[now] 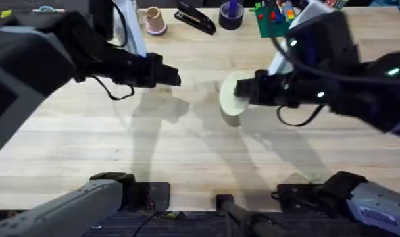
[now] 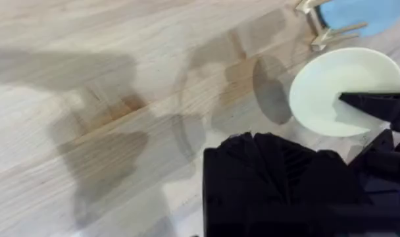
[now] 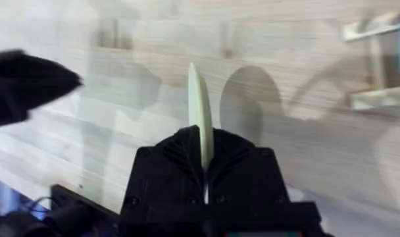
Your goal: Pick up the plates from the table one by one and place each into a slot on the dish rack.
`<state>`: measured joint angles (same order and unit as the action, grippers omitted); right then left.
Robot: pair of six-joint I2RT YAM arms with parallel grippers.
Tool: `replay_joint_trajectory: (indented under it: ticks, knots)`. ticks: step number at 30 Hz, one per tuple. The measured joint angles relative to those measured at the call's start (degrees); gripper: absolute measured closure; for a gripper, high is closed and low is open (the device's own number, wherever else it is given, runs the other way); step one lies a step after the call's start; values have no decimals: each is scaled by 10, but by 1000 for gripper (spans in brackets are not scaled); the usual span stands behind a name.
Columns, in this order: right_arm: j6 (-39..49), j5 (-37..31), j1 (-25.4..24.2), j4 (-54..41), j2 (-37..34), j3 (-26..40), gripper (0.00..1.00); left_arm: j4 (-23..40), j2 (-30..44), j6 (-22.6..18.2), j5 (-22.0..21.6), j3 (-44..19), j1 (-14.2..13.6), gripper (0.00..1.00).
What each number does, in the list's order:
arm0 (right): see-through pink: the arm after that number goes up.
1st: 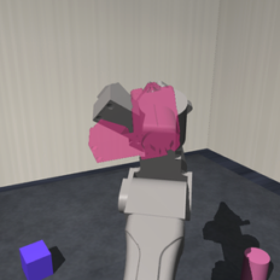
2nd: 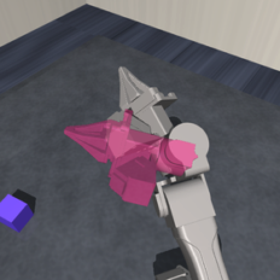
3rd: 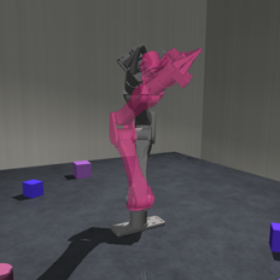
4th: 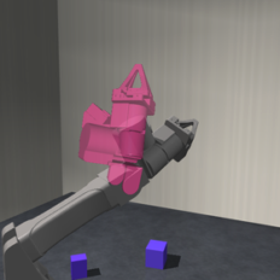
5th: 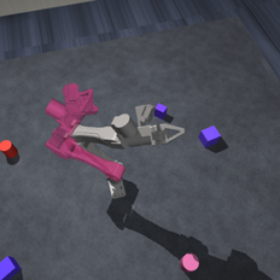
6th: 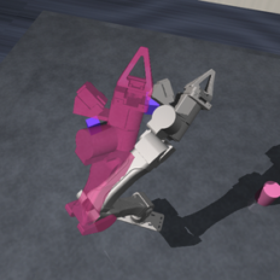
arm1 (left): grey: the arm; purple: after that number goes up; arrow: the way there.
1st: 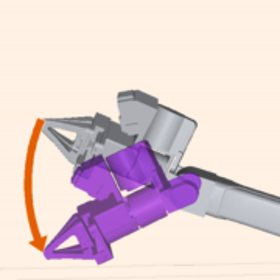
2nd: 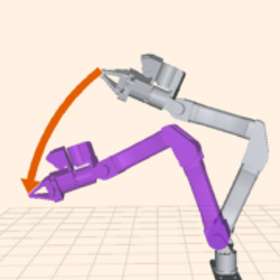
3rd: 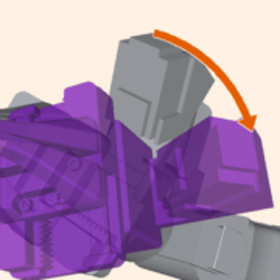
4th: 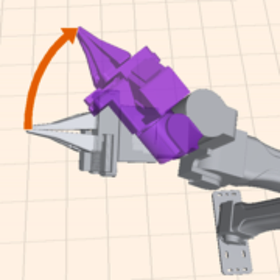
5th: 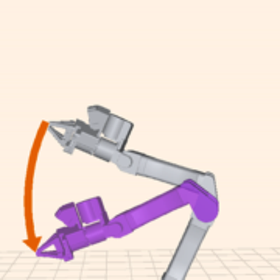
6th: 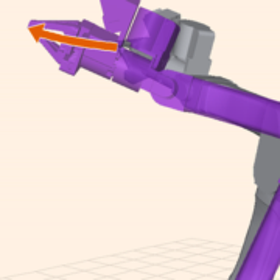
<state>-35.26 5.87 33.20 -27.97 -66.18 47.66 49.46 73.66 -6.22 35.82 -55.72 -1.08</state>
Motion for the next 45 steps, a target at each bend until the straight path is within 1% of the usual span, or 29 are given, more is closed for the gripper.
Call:
replay_joint_trajectory:
  ticks: [3,10,14,18,20,23,24,25,31,36,41,45]
  knots:
    - [46,-3,-19,-66,6,47,974,32,-26,0,-16,-21,0,960]
    - [151,-30,-45,-191,8,162,974,101,-72,0,-73,-80,0,960]
    - [207,-54,-53,-256,8,222,973,118,-90,0,-87,-109,0,959]
    - [251,-72,-63,-313,8,282,972,121,-100,0,-90,-125,0,947]
    - [271,-77,-71,-340,8,313,971,123,-103,-2,-91,-125,0,667]
    - [298,-81,-85,-374,8,351,971,129,-103,-2,-93,-126,0,192]
    - [306,-81,-90,-385,8,361,971,129,-103,0,-93,-125,0,58]
    - [313,-82,-94,-395,8,371,971,129,-103,0,-94,-125,0,21]
    - [352,-103,-117,-438,8,417,971,129,-103,0,-98,-125,0,6]
    - [386,-126,-117,-475,5,449,971,129,-103,0,-99,-126,0,5]
    - [418,-138,-117,-499,-27,486,972,129,-103,0,-99,-125,0,5]
    - [433,-140,-117,-501,-60,501,971,129,-103,0,-99,-126,0,5]
